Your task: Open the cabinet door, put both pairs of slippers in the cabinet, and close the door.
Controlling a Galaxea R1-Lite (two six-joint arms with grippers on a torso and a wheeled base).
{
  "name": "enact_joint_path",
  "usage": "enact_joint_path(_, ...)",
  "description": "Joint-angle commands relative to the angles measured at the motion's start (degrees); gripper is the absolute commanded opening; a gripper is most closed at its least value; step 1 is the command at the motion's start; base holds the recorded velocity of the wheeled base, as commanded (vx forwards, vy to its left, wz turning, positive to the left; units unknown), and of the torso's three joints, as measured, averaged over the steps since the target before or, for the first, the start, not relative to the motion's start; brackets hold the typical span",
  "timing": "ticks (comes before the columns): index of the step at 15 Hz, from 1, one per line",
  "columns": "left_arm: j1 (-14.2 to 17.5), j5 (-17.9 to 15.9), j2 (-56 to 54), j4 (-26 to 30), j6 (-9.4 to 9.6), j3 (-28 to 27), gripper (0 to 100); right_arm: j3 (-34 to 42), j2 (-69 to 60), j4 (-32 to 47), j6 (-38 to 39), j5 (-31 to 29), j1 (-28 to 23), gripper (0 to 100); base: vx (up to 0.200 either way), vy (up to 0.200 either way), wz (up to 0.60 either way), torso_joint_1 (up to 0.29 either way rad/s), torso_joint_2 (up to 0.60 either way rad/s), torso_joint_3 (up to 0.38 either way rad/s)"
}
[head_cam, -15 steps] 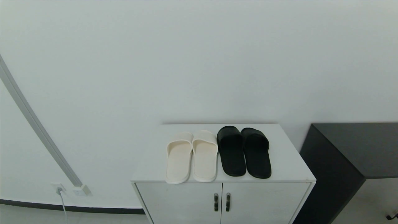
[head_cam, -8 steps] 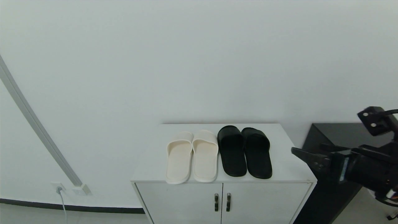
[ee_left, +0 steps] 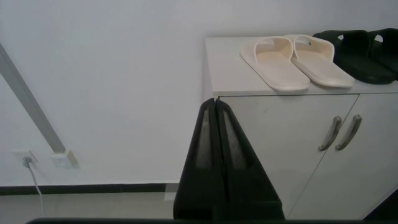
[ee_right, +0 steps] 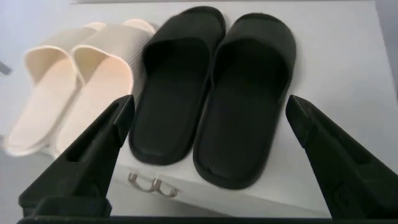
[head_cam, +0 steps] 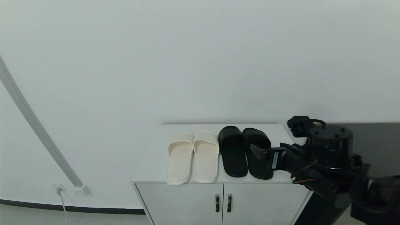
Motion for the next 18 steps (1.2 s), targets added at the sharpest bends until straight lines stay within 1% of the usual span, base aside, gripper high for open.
enact_joint_path(1, 0.02, 0.07, 0.07, -0.01, 0.02, 0.0, 0, -3.11, 8.83, -1.76, -0.11, -3.09, 1.1, 100, 0.0, 0.0, 0.0, 0.0, 0.0, 0.0)
enact_joint_path(6, 0.02, 0.07, 0.07, -0.01, -0.07, 0.0, 0, -7.86, 15.25, -2.28, -0.03, -5.81, 1.81, 100, 0.0, 0.0, 0.0, 0.0, 0.0, 0.0)
enact_joint_path(8, 0.02, 0.07, 0.07, -0.01, -0.07, 0.0, 0, -12.87, 19.82, -2.72, -0.38, -7.13, 1.72, 100, 0.0, 0.0, 0.0, 0.0, 0.0, 0.0)
enact_joint_path(10, 0.02, 0.07, 0.07, -0.01, -0.07, 0.0, 0, -16.38, 22.72, -2.72, -0.64, -8.54, 1.19, 100, 0.0, 0.0, 0.0, 0.0, 0.0, 0.0)
enact_joint_path(11, 0.02, 0.07, 0.07, -0.01, -0.33, 0.0, 0, -19.63, 25.27, -2.72, -2.05, -9.59, 0.23, 100, 0.0, 0.0, 0.0, 0.0, 0.0, 0.0)
enact_joint_path(16, 0.02, 0.07, 0.07, -0.01, -0.42, 0.0, 0, -27.19, 30.63, -2.55, -2.93, -10.03, -2.06, 100, 0.0, 0.0, 0.0, 0.0, 0.0, 0.0)
enact_joint_path(18, 0.02, 0.07, 0.07, -0.01, -0.42, 0.0, 0, -28.95, 31.51, -2.55, -3.01, -10.12, -2.59, 100, 0.0, 0.0, 0.0, 0.0, 0.0, 0.0)
